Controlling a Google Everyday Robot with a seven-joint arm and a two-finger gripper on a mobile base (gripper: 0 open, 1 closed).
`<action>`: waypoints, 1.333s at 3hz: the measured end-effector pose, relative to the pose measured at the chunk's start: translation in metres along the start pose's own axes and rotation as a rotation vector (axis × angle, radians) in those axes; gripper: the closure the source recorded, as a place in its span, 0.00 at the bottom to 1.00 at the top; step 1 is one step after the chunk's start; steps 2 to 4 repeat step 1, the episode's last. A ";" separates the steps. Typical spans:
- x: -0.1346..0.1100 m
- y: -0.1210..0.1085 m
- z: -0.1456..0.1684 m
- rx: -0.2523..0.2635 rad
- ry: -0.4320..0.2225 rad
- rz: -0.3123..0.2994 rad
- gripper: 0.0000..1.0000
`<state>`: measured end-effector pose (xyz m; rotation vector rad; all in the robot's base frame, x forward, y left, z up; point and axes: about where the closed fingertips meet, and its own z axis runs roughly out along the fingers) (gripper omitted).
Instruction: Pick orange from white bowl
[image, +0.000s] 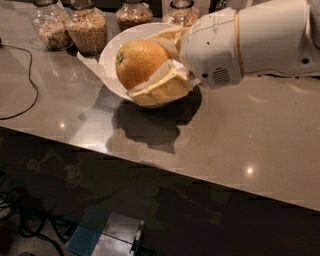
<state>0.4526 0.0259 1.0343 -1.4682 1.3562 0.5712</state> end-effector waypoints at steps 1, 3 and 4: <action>0.000 0.000 0.000 0.000 0.000 0.000 1.00; 0.000 0.000 0.000 0.000 0.000 0.000 1.00; 0.000 0.000 0.000 0.000 0.000 0.000 1.00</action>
Offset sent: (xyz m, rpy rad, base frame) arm 0.0000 0.0000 0.0000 0.0000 0.0000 0.0000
